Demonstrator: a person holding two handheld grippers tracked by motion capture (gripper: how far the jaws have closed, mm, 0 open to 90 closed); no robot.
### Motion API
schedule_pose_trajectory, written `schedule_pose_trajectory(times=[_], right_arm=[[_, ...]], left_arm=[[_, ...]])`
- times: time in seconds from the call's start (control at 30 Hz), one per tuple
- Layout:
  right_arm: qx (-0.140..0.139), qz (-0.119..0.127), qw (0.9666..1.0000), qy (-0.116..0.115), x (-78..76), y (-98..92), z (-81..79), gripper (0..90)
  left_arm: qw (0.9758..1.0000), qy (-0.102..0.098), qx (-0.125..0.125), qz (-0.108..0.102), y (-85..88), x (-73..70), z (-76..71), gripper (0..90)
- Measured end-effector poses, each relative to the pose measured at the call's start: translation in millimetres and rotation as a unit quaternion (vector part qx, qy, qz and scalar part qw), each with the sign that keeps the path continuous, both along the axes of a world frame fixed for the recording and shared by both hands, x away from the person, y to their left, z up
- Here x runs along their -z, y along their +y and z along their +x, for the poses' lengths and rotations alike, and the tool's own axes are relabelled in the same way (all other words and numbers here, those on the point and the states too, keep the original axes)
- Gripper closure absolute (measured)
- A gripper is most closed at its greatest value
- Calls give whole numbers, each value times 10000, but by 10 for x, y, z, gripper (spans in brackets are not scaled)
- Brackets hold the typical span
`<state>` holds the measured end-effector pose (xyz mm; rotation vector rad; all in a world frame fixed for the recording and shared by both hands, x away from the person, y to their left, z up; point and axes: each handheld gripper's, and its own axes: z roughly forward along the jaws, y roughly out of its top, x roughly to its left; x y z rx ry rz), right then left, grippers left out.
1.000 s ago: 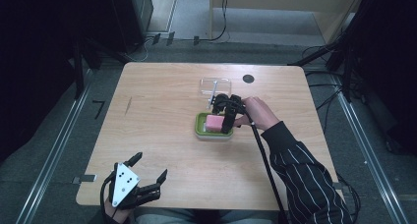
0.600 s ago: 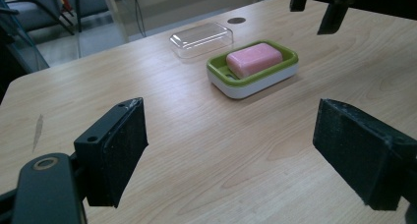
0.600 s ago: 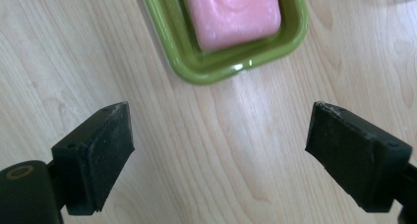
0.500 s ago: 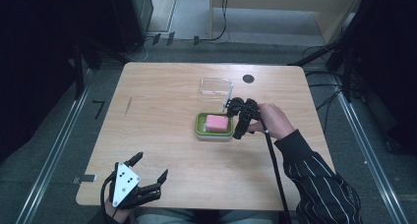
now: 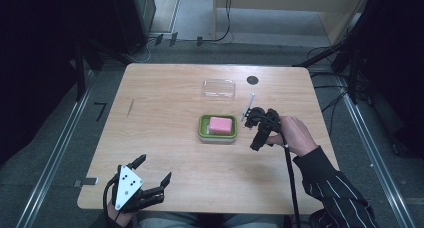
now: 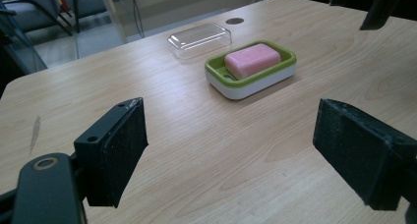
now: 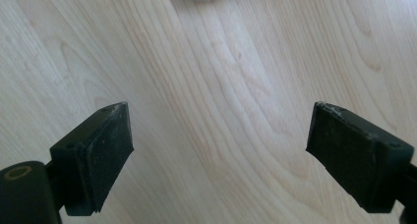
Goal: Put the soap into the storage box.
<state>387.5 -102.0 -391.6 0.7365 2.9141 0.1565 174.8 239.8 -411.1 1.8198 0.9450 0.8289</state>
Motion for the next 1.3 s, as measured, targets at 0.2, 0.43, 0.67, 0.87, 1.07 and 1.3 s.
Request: schedule_pose_trajectory(times=[0.2, 0.43, 0.67, 0.87, 1.07, 1.3], right_arm=[[230, -46, 9997, 16, 19, -160, -119, 104], [409, -127, 9990, 133, 104, -308, -241, 104], [630, -196, 9974, 279, 203, -454, -391, 104], [776, -312, 9958, 377, 293, -570, -485, 104], [875, -392, 9942, 482, 401, -648, -557, 104], [909, -442, 9929, 631, 503, -703, -615, 105]], left_arm=[[10000, 1, 18, -7, -4, 0, 6, 137], [10000, 8, 10, 5, -11, 0, 12, 137], [10000, 1, 23, 11, -14, 0, 12, 137], [10000, -6, 33, 20, -20, 1, 16, 137], [10000, -7, 38, 19, -19, 0, 15, 137], [10000, -17, 35, 16, -23, -1, 18, 137]])
